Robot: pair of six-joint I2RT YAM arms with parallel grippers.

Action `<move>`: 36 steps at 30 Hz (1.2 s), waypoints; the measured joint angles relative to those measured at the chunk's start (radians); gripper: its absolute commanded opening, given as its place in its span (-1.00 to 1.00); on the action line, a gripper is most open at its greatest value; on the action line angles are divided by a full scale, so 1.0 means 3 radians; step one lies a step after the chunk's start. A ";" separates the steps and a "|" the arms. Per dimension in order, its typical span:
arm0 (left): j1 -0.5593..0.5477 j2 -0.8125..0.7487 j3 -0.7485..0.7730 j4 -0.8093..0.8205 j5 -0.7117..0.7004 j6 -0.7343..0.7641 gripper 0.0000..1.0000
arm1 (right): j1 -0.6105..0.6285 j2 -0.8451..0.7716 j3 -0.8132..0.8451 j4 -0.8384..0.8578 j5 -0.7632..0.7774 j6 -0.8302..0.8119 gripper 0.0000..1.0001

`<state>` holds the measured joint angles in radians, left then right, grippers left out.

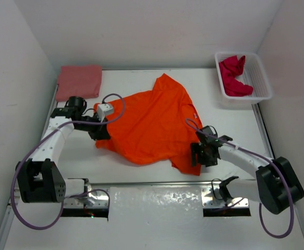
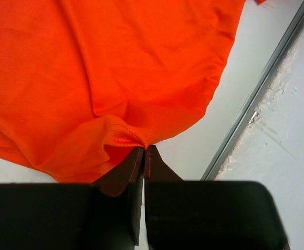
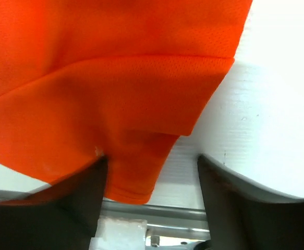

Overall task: Fold and stack the t-shirts
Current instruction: Flatten out the tshirt

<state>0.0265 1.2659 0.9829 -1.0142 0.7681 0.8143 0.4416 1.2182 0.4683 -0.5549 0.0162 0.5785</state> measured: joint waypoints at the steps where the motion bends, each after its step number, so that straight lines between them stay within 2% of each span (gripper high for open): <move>1: 0.0000 0.0000 0.0000 0.0000 0.0000 0.0000 -1.00 | 0.0034 0.0004 -0.0004 -0.0009 0.0018 0.0000 -0.03; 4: 0.0000 0.0000 0.0001 0.0003 0.0004 -0.0014 -1.00 | 0.0155 0.0023 -0.0060 0.0081 -0.0013 0.0029 -0.56; 7: 0.0000 0.0000 0.0001 0.0014 0.0009 -0.0058 -1.00 | 0.0226 0.0195 0.0009 0.0225 -0.0243 0.0034 -0.61; 8: 0.0000 0.0000 0.0001 0.0027 0.0008 -0.0080 -1.00 | 0.0239 0.0258 0.0039 0.0287 -0.0332 0.0028 -0.70; 9: 0.0000 0.0000 0.0001 0.0041 0.0009 -0.0099 -1.00 | 0.0243 0.0326 0.0069 0.0367 -0.0423 0.0018 -0.89; 10: 0.0000 0.0000 0.0001 0.0050 0.0009 -0.0113 -1.00 | 0.0245 0.0392 0.0104 0.0444 -0.0512 0.0005 -1.00; 14: 0.0000 0.0000 0.0001 0.0085 0.0003 -0.0141 -1.00 | 0.0245 0.0518 0.0158 0.0580 -0.0655 0.0022 -1.00; 18: 0.0000 0.0000 0.0003 0.0131 -0.0033 -0.0231 -1.00 | 0.0163 0.0359 0.0071 0.0631 -0.0617 0.0029 -1.00; 21: 0.0001 0.0028 0.0015 0.0247 -0.0111 -0.0409 -1.00 | -0.0155 0.0163 0.0034 0.0675 -0.0665 0.0107 -1.00; 23: 0.0001 0.0153 0.0125 0.0352 -0.0192 -0.0566 -1.00 | -0.0526 0.0151 0.0187 0.0684 -0.0721 0.0130 -1.00; 25: 0.0001 0.0523 0.0543 0.0350 -0.0273 -0.0732 -1.00 | -0.0793 0.0483 0.0732 0.0604 -0.0783 0.0093 -1.00; 26: 0.0001 0.0839 0.0961 0.0392 -0.0299 -0.0847 -1.00 | -0.0891 0.0750 0.1136 0.0566 -0.0809 0.0064 -1.00; 27: 0.0001 0.1242 0.1525 0.0469 -0.0314 -0.0964 -1.00 | -0.0992 0.1213 0.1879 0.0505 -0.0846 0.0022 -1.00; 33: 0.0004 0.3085 0.4578 0.1128 -0.0497 -0.1689 -1.00 | -0.1284 0.2904 0.5192 0.0463 -0.0701 -0.0095 -1.00; 34: 0.0004 0.3187 0.4779 0.1392 -0.0551 -0.1795 -1.00 | -0.1338 0.3118 0.5742 0.0450 -0.0651 -0.0083 -1.00; 35: 0.0005 0.3155 0.4782 0.1624 -0.0575 -0.1897 -1.00 | -0.1383 0.3197 0.6044 0.0571 -0.0623 -0.0069 -1.00; 36: 0.0005 0.3071 0.4720 0.1830 -0.0591 -0.1985 -1.00 | -0.1431 0.3150 0.6113 0.0712 -0.0586 -0.0057 -1.00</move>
<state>0.0280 2.1872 2.3989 -0.4652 0.5907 0.2188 0.0124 2.1632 2.3020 -0.3412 -0.1596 0.5613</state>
